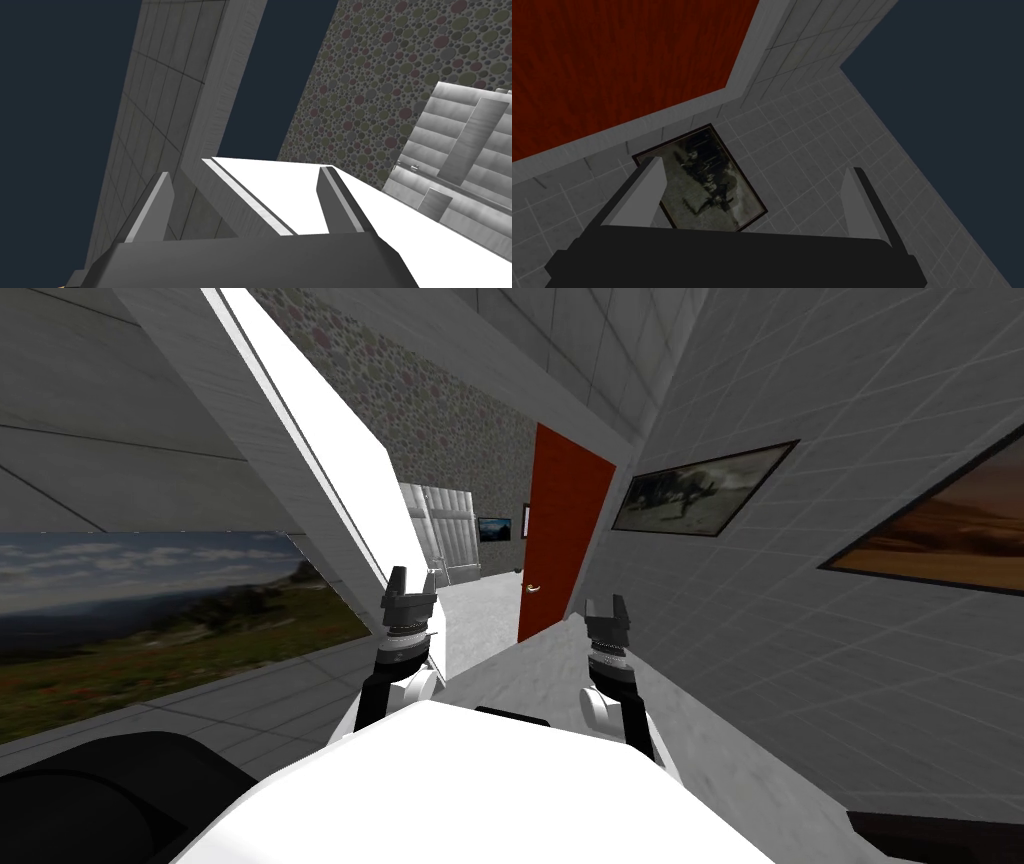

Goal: Push the door open

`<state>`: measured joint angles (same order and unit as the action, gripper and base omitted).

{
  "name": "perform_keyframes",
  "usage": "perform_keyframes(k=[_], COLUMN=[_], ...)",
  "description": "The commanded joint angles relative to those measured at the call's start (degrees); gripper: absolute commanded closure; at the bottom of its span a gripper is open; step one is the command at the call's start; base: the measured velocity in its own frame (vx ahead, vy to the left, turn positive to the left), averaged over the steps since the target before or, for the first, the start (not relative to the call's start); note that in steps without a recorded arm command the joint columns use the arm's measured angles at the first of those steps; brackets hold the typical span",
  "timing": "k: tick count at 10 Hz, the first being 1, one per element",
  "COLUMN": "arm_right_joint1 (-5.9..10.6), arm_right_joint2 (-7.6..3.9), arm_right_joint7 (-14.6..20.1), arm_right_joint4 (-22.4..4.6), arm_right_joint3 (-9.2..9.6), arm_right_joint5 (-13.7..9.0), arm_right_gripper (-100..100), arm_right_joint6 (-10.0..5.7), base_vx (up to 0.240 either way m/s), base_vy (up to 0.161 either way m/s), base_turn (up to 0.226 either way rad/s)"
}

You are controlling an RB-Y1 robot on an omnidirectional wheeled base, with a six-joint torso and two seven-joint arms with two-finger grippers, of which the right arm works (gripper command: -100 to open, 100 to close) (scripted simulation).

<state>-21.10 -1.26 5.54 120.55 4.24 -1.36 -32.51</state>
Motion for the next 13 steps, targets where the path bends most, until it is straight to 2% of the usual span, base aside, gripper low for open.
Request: perform_keyframes(k=[1,3,4,6,7,10,11,13], arm_right_joint1=[1.19,2.63,2.63,4.17,4.17,6.59,6.59,8.28], arm_right_joint2=[-0.33,-0.77,-0.77,-1.17,-1.17,-1.70,-1.70,-1.98], arm_right_joint7=[-0.1,-0.2,-0.2,-0.3,-0.3,-0.4,-0.4,-0.5], arm_right_joint4=[-2.9,-6.6,-7.1,-10.7,-11.3,-17.0,-17.9,-21.7], arm_right_joint3=[0.49,1.08,1.08,1.72,1.72,2.71,2.71,3.41], arm_right_joint5=[0.0,0.0,0.0,0.0,0.0,0.1,0.1,0.1], arm_right_gripper=[-100,-100,-100,-100,-100,-100,-100,-100], arm_right_joint6=[-0.58,-1.18,-1.18,-1.83,-1.83,-2.84,-2.84,-3.55], base_vx=[0.094,0.088,0.066,0.066,0.055,0.071,0.071,0.059], base_vy=[-0.062,-0.059,-0.041,-0.040,-0.050,-0.056,-0.054,-0.056], base_turn=[0.063,0.063,0.028,0.060,0.026,0.060,0.035,0.071])
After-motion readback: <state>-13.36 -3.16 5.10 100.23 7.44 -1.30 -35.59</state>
